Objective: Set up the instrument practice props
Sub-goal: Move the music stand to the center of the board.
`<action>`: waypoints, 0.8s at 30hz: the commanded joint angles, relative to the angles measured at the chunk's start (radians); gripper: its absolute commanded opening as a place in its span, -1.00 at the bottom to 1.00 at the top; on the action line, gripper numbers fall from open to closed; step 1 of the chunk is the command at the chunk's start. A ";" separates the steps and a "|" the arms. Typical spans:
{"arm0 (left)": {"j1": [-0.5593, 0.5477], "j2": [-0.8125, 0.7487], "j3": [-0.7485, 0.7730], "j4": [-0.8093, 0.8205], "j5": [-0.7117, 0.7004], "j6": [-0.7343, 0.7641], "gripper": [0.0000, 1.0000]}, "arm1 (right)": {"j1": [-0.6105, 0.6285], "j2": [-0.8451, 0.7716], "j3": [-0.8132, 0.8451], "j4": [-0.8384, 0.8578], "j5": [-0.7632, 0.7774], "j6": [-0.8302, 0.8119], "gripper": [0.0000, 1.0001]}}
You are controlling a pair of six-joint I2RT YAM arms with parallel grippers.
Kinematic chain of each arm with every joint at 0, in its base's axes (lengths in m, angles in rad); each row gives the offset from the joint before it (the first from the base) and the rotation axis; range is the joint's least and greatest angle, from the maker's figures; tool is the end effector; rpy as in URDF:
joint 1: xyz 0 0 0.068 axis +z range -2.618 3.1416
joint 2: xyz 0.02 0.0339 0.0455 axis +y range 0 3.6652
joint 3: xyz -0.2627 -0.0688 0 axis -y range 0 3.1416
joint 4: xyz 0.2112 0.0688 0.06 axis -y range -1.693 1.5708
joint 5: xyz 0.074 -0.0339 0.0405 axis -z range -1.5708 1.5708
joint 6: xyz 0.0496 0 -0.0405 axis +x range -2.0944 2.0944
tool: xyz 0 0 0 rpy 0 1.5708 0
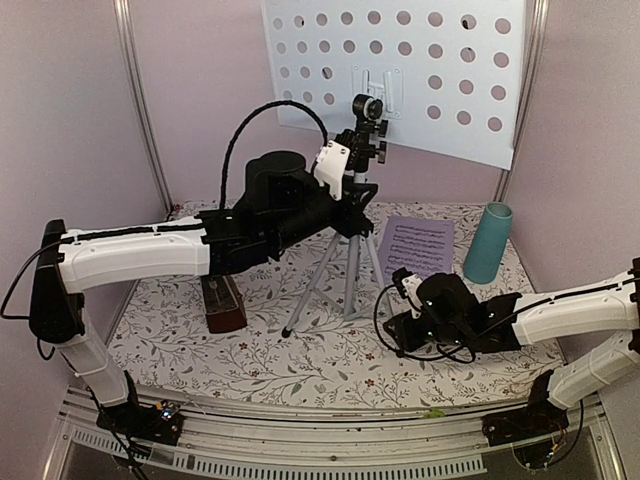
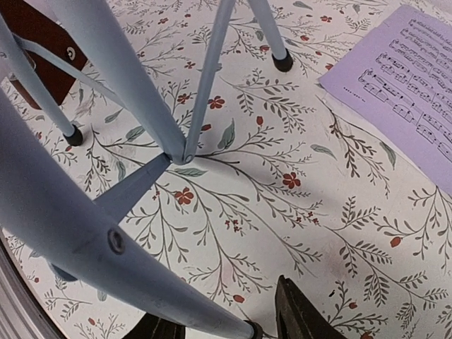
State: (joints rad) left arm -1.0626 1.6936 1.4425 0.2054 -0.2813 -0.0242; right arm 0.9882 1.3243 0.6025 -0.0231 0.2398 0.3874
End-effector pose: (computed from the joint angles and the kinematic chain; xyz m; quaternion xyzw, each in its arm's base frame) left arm 0.2034 -0.3368 0.3743 0.2712 0.6696 -0.2669 0.6378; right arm 0.1440 0.1972 0.1909 -0.2232 0.8828 0.1683 0.3774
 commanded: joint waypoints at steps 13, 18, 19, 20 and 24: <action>-0.009 0.027 0.119 -0.073 -0.183 0.166 -1.00 | -0.104 0.111 0.075 -0.037 0.124 0.030 0.00; -0.009 0.050 0.141 -0.090 -0.210 0.122 -1.00 | -0.135 0.132 0.083 -0.011 0.097 0.010 0.03; -0.010 0.058 0.149 -0.099 -0.219 0.109 -1.00 | -0.141 0.139 0.087 -0.009 0.094 0.004 0.03; -0.011 0.066 0.161 -0.109 -0.226 0.094 -1.00 | -0.148 0.142 0.090 -0.006 0.093 -0.002 0.03; -0.025 0.110 0.212 -0.146 -0.282 0.059 -1.00 | -0.176 0.136 0.084 0.018 0.075 -0.034 0.03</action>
State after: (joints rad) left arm -1.0698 1.7752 1.5848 0.1112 -0.4759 -0.0433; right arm 0.8604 1.4509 0.6769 -0.0162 0.2832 0.3824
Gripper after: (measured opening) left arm 0.182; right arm 0.515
